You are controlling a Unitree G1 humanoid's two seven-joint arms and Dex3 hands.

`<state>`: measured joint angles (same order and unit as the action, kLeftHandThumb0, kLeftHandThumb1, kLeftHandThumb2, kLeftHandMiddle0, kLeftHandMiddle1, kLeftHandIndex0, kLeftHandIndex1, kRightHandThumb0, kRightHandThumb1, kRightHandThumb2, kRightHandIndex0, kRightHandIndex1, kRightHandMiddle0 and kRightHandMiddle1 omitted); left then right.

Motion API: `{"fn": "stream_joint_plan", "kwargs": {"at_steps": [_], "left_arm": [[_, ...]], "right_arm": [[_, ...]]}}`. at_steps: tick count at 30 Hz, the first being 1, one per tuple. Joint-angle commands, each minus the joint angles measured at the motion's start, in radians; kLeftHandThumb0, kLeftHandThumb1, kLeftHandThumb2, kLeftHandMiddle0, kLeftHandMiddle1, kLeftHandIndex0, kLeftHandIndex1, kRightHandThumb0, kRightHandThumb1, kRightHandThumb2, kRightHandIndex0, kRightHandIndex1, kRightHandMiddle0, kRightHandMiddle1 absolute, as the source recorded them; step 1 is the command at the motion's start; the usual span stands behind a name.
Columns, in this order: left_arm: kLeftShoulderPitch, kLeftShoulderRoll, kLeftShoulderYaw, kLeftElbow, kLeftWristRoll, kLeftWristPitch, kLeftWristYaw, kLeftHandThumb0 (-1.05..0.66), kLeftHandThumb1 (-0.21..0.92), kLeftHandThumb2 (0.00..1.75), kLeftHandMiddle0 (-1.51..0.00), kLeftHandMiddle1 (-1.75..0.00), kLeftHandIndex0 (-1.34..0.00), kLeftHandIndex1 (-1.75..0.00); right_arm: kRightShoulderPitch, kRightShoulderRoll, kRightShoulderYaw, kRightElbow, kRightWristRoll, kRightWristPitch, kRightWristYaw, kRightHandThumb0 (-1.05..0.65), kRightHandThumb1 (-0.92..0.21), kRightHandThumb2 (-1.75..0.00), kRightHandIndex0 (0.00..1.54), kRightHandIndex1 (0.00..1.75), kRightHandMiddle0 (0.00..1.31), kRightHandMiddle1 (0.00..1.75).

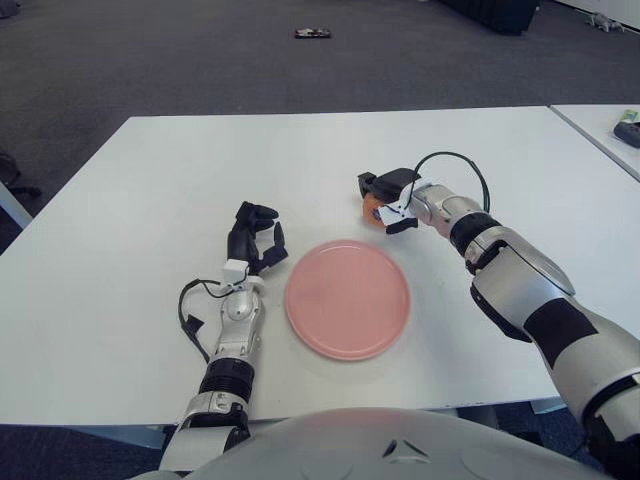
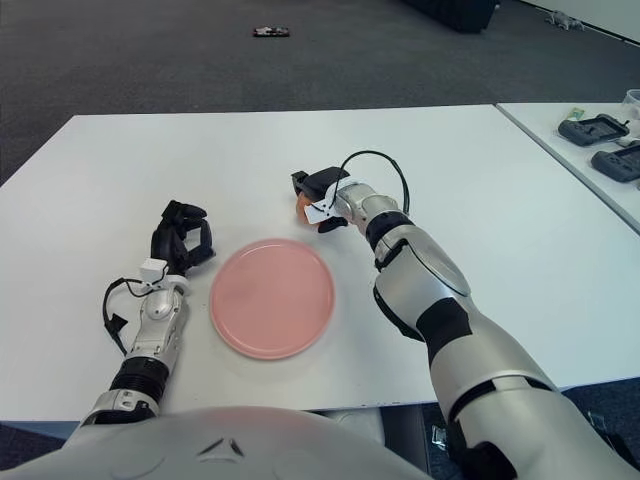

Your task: Put the apple into the plate.

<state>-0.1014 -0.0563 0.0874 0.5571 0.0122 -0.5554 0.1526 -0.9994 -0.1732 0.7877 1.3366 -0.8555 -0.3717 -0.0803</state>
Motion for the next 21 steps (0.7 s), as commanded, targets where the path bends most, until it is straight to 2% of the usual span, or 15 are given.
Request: {"fn": "stream_joint_plan", "kwargs": {"at_steps": [1, 14, 21], "left_arm": [[0.043, 0.004, 0.001, 0.028, 0.014, 0.019, 0.010, -0.43, 0.48, 1.12, -0.85, -1.75, -0.48, -1.75], [0.041, 0.009, 0.001, 0.030, 0.015, 0.029, 0.009, -0.42, 0.50, 1.10, -0.83, -1.75, -0.47, -1.75], [0.042, 0.006, 0.001, 0.021, 0.014, 0.049, 0.011, -0.42, 0.50, 1.10, -0.80, -1.75, -0.47, -1.75]], "right_arm": [[0.039, -0.003, 0.024, 0.027, -0.036, 0.008, -0.019, 0.00, -0.01, -1.65, 0.87, 1.69, 0.60, 1.75], [0.039, -0.014, -0.024, 0.022, 0.015, -0.028, -0.077, 0.00, 0.09, -1.73, 0.97, 1.61, 0.68, 1.75], [0.013, -0.029, -0.105, 0.015, 0.078, -0.059, -0.048, 0.00, 0.10, -1.74, 0.98, 1.61, 0.68, 1.75]]}}
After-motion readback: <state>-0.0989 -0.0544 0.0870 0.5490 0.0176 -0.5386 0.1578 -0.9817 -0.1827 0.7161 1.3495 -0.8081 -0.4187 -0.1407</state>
